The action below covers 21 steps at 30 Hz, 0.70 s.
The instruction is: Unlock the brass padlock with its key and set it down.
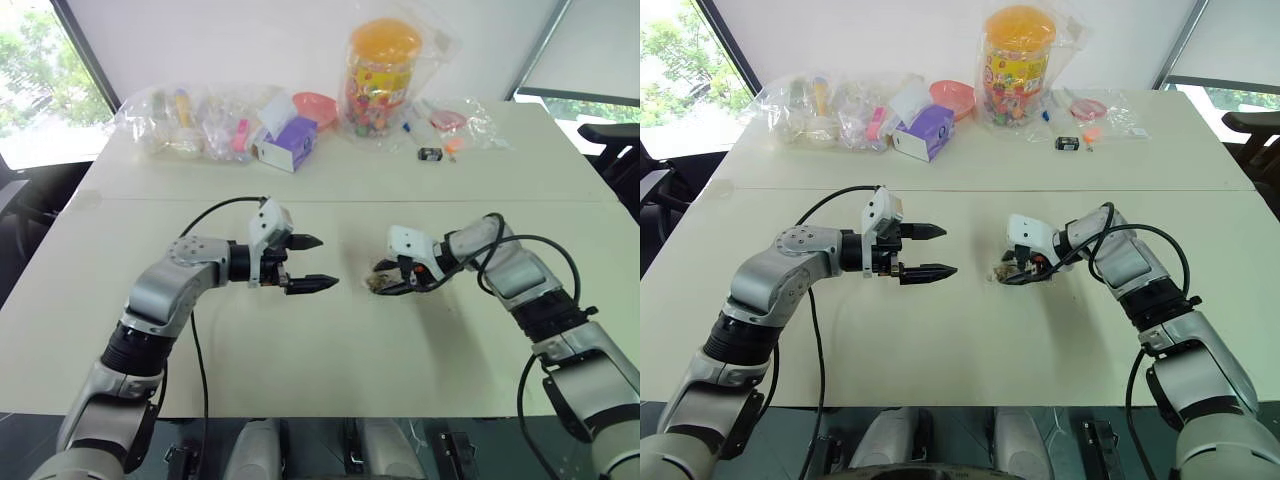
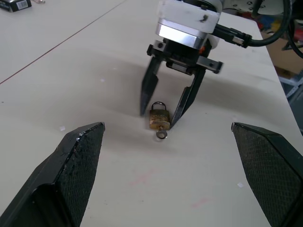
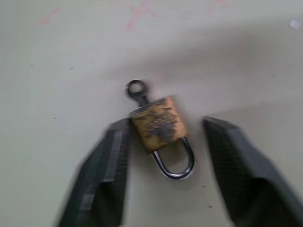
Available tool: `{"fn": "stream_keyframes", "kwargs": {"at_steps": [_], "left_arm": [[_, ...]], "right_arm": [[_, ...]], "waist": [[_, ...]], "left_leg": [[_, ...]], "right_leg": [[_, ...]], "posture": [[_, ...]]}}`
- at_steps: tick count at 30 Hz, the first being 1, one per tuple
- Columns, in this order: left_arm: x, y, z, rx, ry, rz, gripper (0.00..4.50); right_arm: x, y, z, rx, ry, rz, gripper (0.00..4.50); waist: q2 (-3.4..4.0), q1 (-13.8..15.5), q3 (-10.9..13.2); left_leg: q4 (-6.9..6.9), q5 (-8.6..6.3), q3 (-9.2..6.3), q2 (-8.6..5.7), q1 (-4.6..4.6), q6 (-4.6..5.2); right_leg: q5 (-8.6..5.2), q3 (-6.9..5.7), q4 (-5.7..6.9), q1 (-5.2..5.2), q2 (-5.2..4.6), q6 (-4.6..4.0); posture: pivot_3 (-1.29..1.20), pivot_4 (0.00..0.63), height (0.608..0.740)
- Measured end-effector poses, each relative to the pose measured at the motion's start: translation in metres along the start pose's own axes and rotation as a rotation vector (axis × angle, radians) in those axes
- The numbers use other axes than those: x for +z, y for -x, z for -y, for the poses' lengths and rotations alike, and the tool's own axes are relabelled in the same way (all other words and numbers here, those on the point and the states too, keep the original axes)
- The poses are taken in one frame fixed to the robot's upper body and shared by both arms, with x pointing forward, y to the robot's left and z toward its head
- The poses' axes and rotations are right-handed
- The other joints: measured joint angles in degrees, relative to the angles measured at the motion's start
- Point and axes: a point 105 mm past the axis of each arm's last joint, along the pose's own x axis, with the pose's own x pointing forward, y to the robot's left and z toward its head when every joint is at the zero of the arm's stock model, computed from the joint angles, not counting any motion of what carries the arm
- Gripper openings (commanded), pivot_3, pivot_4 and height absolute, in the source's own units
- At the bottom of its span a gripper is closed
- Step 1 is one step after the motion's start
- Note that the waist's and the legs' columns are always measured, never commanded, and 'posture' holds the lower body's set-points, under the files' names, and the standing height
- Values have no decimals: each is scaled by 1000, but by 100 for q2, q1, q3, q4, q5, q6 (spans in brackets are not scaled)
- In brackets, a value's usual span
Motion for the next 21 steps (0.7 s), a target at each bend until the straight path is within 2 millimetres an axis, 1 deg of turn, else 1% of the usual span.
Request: {"fn": "stream_keyframes", "kwargs": {"at_steps": [1, 6, 10, 12, 13, 14, 16, 18, 20, 21], "left_arm": [[0, 0, 0, 1, 0, 0, 4500], [1, 0, 1, -5, 11, 12, 4500], [3, 1, 0, -9, 50, 40, 4500], [7, -1, 0, -24, 71, 61, 4500], [9, -2, 0, -27, 78, 74, 4500], [12, -2, -2, -29, 87, 89, 4500], [19, -4, -4, -39, 98, 115, 4500], [29, -4, -4, -58, 118, 163, 4500], [35, -4, -5, -66, 134, 188, 4500], [37, -3, -6, -67, 141, 196, 4500]], "right_arm": [[1, -1, -2, 2, 10, 0, 664], [8, -6, -12, -33, 149, -14, 667], [18, -10, -10, -196, 379, -28, 667], [22, -9, -5, -327, 510, -23, 667], [27, -5, -3, -381, 557, -1, 667], [37, 0, -1, -443, 622, 28, 667], [61, 20, 4, -589, 783, 82, 667], [79, 43, 7, -725, 921, 105, 667], [90, 56, 2, -794, 1001, 125, 667], [92, 58, -3, -804, 1017, 140, 667]], "waist": [[0, -1, -1], [-1, -21, -6], [-4, -53, -8], [-1, -26, -5], [0, -16, -4], [0, -9, -4], [-1, 2, -3], [-1, 9, -3], [-2, 5, -3], [-2, 0, -3]], "left_leg": [[0, 0, 0, 0, 1, 0], [-1, 0, 0, 2, 7, 0], [-1, 7, 2, 4, 12, -12], [0, 9, 2, 1, 8, -16], [0, 9, 2, -1, 5, -16], [1, 10, 2, -1, 2, -17], [1, 16, 3, -3, -3, -28], [0, 23, 2, -4, -5, -42], [0, 24, 2, -4, -6, -43], [-1, 24, 2, -4, -5, -42]], "right_leg": [[0, 0, 1, 0, 0, 0], [0, 0, 2, 3, 1, 0], [1, 1, 8, 4, 4, -1], [1, 1, 12, 2, 2, -1], [1, 1, 12, -2, 4, -1], [1, 1, 12, -3, 5, -1], [1, 1, 8, -6, 3, -1], [0, 1, 4, -6, 2, -1], [0, 1, 2, -6, 2, 0], [0, 1, 2, -5, 2, 0]], "posture": [[0, 150, 740], [0, 150, 740], [0, 150, 740], [0, 150, 740], [0, 150, 740], [0, 150, 740], [0, 150, 740], [0, 150, 740], [0, 150, 740], [0, 150, 740]]}}
